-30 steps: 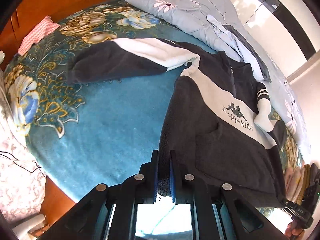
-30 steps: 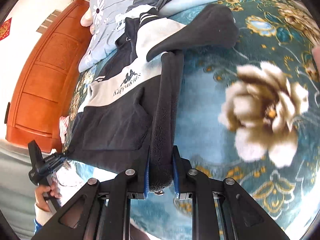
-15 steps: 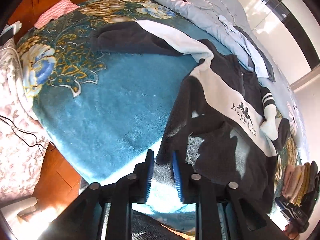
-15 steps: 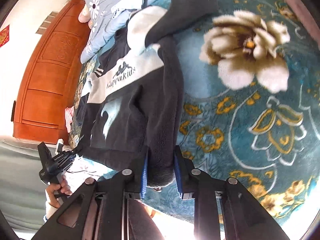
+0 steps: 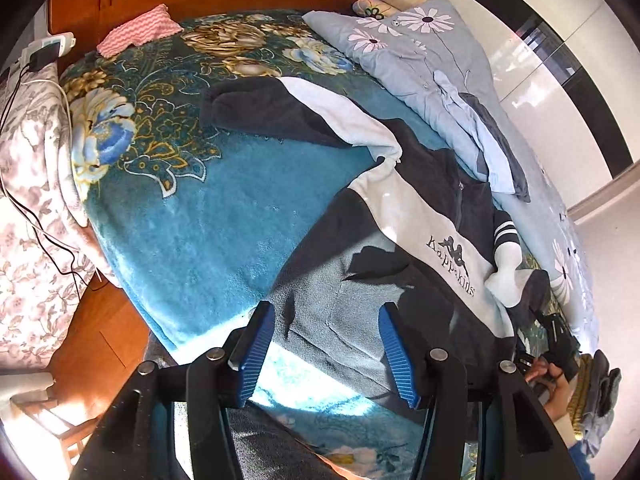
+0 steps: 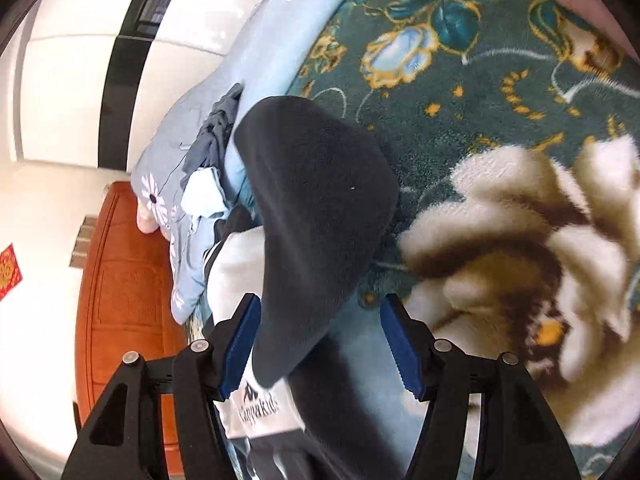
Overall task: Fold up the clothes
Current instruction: 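Lower the sleeve onto the jacket front and release with the right tool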
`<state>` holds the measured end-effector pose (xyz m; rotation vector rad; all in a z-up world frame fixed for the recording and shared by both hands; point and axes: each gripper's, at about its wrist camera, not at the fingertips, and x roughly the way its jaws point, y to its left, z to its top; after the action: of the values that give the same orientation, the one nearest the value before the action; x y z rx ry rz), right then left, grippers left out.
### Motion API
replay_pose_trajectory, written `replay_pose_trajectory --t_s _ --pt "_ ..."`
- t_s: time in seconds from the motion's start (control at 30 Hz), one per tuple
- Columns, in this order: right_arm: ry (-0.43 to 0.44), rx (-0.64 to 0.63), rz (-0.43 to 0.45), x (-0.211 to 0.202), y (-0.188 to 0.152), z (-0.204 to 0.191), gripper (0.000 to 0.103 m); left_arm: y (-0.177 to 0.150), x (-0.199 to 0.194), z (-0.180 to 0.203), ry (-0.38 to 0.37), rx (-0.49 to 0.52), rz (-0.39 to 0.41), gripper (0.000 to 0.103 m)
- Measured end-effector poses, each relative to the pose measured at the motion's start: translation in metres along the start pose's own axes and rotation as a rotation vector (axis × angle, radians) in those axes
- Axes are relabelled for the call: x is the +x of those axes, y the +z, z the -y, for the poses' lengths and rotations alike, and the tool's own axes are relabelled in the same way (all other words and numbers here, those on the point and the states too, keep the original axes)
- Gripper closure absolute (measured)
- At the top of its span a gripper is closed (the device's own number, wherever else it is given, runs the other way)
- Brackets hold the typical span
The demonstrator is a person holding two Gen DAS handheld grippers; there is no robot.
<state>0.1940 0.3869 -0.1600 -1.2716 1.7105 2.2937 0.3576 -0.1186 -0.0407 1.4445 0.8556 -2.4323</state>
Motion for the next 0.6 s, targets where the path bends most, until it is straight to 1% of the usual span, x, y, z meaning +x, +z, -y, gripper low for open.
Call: replay_pose_trajectory --t_s 0.07,0.13,0.2,0.23,0.27,0.3,0.33,0.4,0.5,0.6 --pt "0.002 0.098 0.024 0.009 0.009 0.010 0.039 0.000 -0.001 0.002 -0.001 0.002 -0.004 0.044" --pt "0.034 0.125 0.048 0.012 0.018 0.004 0.038 0.000 0.000 0.003 0.001 0.005 -0.013 0.044" --pt "0.045 0.083 0.019 0.014 0.030 -0.011 0.038 0.000 0.003 0.004 0.001 0.006 -0.021 0.044" --pt "0.032 0.050 0.015 0.012 0.036 -0.019 0.043 0.000 0.004 0.005 -0.002 0.005 -0.024 0.044" --pt "0.016 0.018 0.014 0.010 0.042 -0.028 0.068 0.000 0.004 0.006 -0.004 0.005 -0.026 0.044" --pt "-0.012 -0.016 0.026 0.004 0.048 -0.036 0.083 0.000 0.005 0.007 -0.005 0.007 -0.027 0.044" --pt "-0.021 -0.045 0.044 -0.003 0.055 -0.044 0.091 0.001 0.005 0.007 -0.005 0.010 -0.026 0.044" --pt "-0.029 -0.111 0.095 -0.022 0.069 -0.062 0.093 0.002 0.006 0.007 -0.005 0.008 -0.027 0.044" --pt "-0.052 -0.219 0.227 -0.063 0.088 -0.096 0.093 0.005 0.008 0.002 -0.003 -0.011 -0.027 0.044" --pt "-0.079 -0.387 0.359 -0.098 0.097 -0.147 0.093 0.008 0.013 -0.006 -0.002 -0.041 -0.034 0.044"
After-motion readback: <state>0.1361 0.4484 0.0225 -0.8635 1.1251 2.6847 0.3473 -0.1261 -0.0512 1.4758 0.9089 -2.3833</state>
